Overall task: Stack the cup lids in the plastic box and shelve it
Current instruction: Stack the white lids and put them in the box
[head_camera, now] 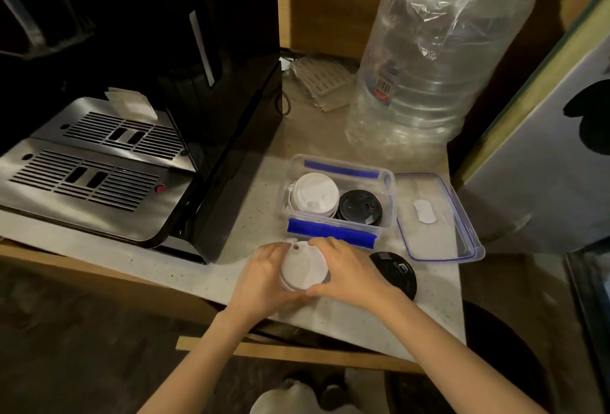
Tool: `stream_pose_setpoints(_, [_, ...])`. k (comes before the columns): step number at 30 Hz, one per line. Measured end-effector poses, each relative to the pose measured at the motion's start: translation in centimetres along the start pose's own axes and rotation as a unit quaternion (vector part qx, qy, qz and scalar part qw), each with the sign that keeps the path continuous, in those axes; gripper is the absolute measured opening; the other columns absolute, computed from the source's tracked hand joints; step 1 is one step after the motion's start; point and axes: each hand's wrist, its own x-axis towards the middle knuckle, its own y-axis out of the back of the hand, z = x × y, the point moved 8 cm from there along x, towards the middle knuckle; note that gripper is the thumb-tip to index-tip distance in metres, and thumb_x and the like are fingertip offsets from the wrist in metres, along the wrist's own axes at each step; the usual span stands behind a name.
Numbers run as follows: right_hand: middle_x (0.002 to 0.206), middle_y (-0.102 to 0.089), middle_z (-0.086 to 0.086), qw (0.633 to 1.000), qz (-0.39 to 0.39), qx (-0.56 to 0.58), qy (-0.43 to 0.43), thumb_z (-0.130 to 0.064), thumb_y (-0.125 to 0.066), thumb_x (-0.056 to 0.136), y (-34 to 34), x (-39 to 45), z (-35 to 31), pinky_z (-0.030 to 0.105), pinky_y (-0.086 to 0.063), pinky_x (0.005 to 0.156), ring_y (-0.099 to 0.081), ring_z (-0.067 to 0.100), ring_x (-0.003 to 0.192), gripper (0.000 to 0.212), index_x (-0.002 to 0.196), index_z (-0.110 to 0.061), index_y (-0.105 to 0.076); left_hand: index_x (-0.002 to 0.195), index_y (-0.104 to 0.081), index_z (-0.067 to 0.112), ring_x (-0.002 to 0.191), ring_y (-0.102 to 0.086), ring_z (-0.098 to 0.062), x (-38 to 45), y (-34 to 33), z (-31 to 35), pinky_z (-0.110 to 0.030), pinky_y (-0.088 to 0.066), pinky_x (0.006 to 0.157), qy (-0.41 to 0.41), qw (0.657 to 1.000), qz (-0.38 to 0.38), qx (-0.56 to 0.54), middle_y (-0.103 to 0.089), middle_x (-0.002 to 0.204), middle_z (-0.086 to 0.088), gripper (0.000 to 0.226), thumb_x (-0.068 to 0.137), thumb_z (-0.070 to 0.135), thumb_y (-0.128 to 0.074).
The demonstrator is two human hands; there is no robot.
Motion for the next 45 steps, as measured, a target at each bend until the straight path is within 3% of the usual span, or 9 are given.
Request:
stream_pose_setpoints(5, [0.133,-0.047,-0.012,0.991,0.035,0.128,0.019,-0.051,-0.079,0.058,2.6,-0.4,-0.6,0.033,-0.043,0.100,-0.045,0.008,0.120,0.084,0.129,-0.037,-0.037,0.122,-0.051,0.018,0.109,-0.055,-0.017,-0.1,3.2,0.3,-0.030,-0.046,0.091,-0.031,0.999,0.022,-0.005,-0.061,0.121,-0.002,0.091,0.047,0.068,-0.068])
stream_pose_setpoints(9, [0.131,-0.046,-0.009,0.980,0.102,0.171,0.027,-0.046,-0.081,0.057,6.1,0.2,-0.6,0.037,-0.043,0.102,-0.045,0.010,0.119,0.088,0.133,-0.029,-0.040,0.125,-0.050,0.012,0.111,-0.051,-0.019,2.1,5.9,2.2,-0.028,-0.039,0.090,-0.057,0.997,0.060,0.011,-0.058,0.122,-0.005,0.090,0.050,0.048,-0.084])
stream_pose_setpoints(12, [0.128,-0.044,-0.011,0.972,0.148,0.179,0.025,-0.041,-0.083,0.059,8.9,1.3,-0.2,0.034,-0.041,0.102,-0.044,0.011,0.119,0.086,0.132,-0.023,-0.043,0.129,-0.046,0.014,0.118,-0.048,-0.021,5.2,7.0,3.5,-0.032,-0.040,0.094,-0.063,0.995,0.075,0.020,-0.055,0.127,-0.005,0.091,0.053,0.047,-0.083])
stream_pose_setpoints(16, [0.132,-0.045,0.001,0.963,0.185,0.197,-0.007,-0.031,-0.084,0.060,10.4,3.5,2.1,0.041,-0.043,0.103,-0.048,0.020,0.119,0.083,0.132,-0.015,-0.045,0.132,-0.042,0.015,0.125,-0.042,-0.022,9.4,6.4,4.5,-0.033,-0.035,0.102,-0.064,0.995,0.053,0.046,-0.051,0.135,-0.005,0.088,0.059,0.046,-0.079])
stream_pose_setpoints(21, [0.129,-0.048,0.009,0.961,0.177,0.206,-0.051,-0.020,-0.081,0.065,9.4,5.8,4.6,0.045,-0.045,0.100,-0.052,0.026,0.116,0.072,0.128,-0.012,-0.048,0.136,-0.033,0.016,0.133,-0.031,-0.023,12.9,3.4,3.5,-0.040,-0.035,0.106,-0.036,0.996,-0.037,0.068,-0.042,0.142,-0.005,0.093,0.060,0.042,-0.079])
stream_pose_setpoints(25, [0.125,-0.051,0.008,0.961,0.164,0.215,-0.061,-0.020,-0.080,0.066,8.4,6.6,5.2,0.042,-0.047,0.097,-0.054,0.024,0.113,0.069,0.127,-0.016,-0.049,0.138,-0.028,0.016,0.135,-0.027,-0.024,13.7,2.2,2.7,-0.044,-0.033,0.109,-0.022,0.993,-0.069,0.098,-0.037,0.145,-0.005,0.095,0.062,0.043,-0.078])
stream_pose_setpoints(30, [0.122,-0.055,0.005,0.964,0.157,0.211,-0.050,-0.020,-0.081,0.064,7.9,6.8,5.2,0.033,-0.048,0.091,-0.055,0.021,0.109,0.069,0.125,-0.018,-0.050,0.134,-0.034,0.019,0.132,-0.036,-0.023,13.4,2.4,2.3,-0.041,-0.036,0.107,-0.021,0.994,-0.076,0.074,-0.040,0.143,-0.003,0.086,0.064,0.044,-0.077])
stream_pose_setpoints(39, [0.126,-0.052,0.004,0.965,0.158,0.206,-0.048,-0.021,-0.082,0.063,8.3,7.5,4.4,0.040,-0.047,0.098,-0.051,0.020,0.115,0.072,0.126,-0.016,-0.047,0.135,-0.032,0.017,0.132,-0.032,-0.023,12.7,3.0,2.3,-0.043,-0.035,0.108,-0.010,0.995,-0.043,0.089,-0.038,0.143,-0.004,0.083,0.067,0.035,-0.076])
stream_pose_setpoints(45, [0.124,-0.054,0.005,0.969,0.150,0.186,-0.070,-0.020,-0.083,0.062,8.1,7.1,5.2,0.036,-0.048,0.094,-0.052,0.020,0.112,0.072,0.124,-0.014,-0.048,0.133,-0.034,0.022,0.125,-0.043,-0.021,13.1,2.4,2.7,-0.040,-0.041,0.102,-0.002,0.994,-0.067,0.091,-0.043,0.140,-0.002,0.082,0.065,0.031,-0.078])
